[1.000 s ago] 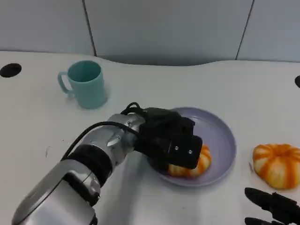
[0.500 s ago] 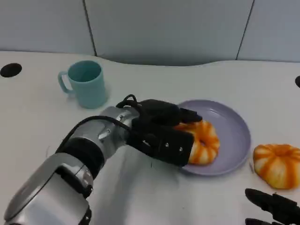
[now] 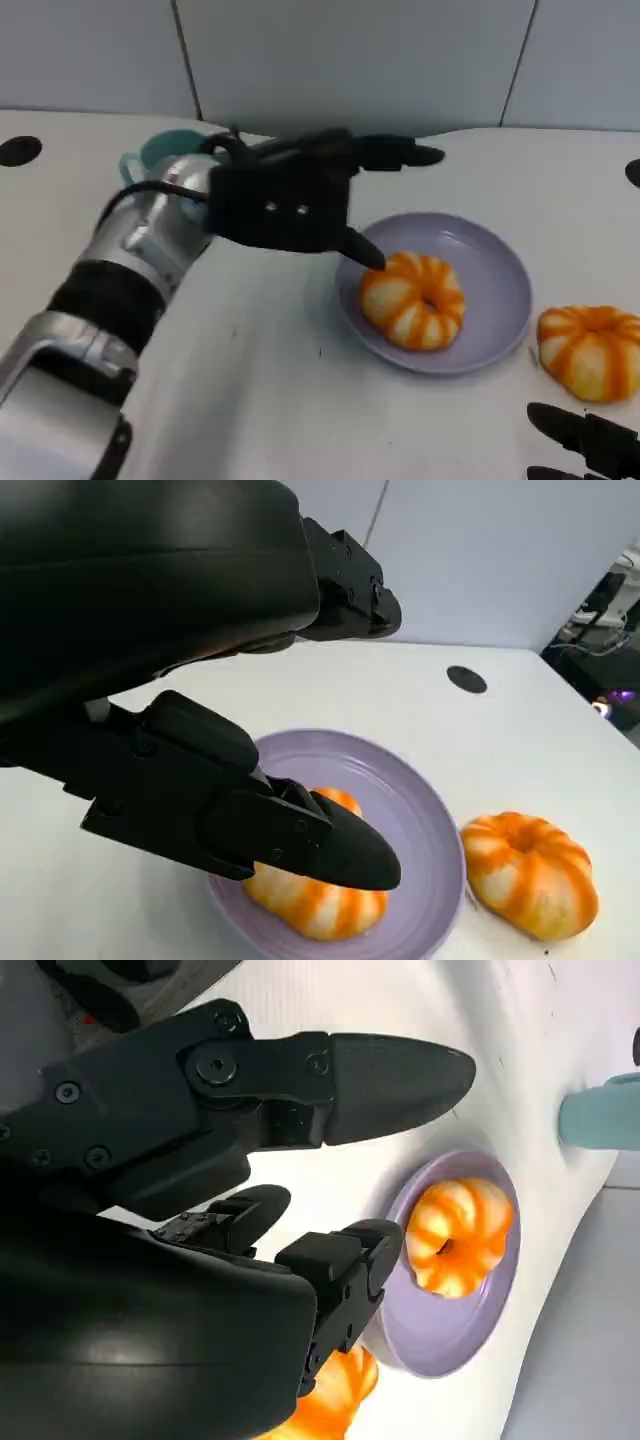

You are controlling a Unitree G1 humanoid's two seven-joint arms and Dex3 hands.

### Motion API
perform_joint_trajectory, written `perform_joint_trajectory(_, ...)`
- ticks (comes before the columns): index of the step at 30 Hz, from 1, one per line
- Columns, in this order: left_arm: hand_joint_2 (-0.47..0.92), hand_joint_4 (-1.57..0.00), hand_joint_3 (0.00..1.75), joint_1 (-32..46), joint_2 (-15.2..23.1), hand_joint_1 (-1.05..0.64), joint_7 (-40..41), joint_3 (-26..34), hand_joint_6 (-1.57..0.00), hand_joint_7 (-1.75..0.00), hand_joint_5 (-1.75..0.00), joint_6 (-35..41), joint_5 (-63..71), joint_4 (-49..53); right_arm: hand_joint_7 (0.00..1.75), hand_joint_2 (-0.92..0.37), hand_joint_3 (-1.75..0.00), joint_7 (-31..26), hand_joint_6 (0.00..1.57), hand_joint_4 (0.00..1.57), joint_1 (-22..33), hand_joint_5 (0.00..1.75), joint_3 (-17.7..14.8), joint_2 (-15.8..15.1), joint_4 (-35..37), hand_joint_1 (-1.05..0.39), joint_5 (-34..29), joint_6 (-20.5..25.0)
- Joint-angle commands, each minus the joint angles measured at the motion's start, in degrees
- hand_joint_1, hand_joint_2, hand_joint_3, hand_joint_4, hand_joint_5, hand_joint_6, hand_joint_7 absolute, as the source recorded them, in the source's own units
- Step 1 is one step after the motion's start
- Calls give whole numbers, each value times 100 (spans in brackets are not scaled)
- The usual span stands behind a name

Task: Grasp the bread from the table and place it into the plate.

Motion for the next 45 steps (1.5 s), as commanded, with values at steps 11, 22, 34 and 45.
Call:
perform_joint_trajectory(11, 92, -8, 7, 2242, 1240, -70, -934, 1364, -21, -2, -9, 1296, -1735, -1970, 1, -92, -47, 108, 48, 67, -48, 1, -211, -86, 118, -51, 167, -116)
perform_joint_trajectory(22, 92, -22, 11, 4120, 1178, -73, -450, 2140, -26, -2, -15, 2293, -2355, -2998, 0, -92, -48, 212, 47, 66, -85, 0, -351, -146, 191, -51, 248, -36)
perform_joint_trajectory(34, 92, -42, 24, 4874, 1300, -53, 237, 2097, -67, -11, -128, 4223, -2035, -3870, 0, -92, -48, 219, 48, 67, 10, 1, -366, -116, 234, -51, 290, -149)
perform_joint_trajectory(45, 92, -61, 50, 5088, 1338, -44, 357, 1470, -46, -158, -175, 4522, -1341, -4218, 0, -92, -48, 232, 48, 64, -22, 0, -448, -195, 195, -51, 307, 73)
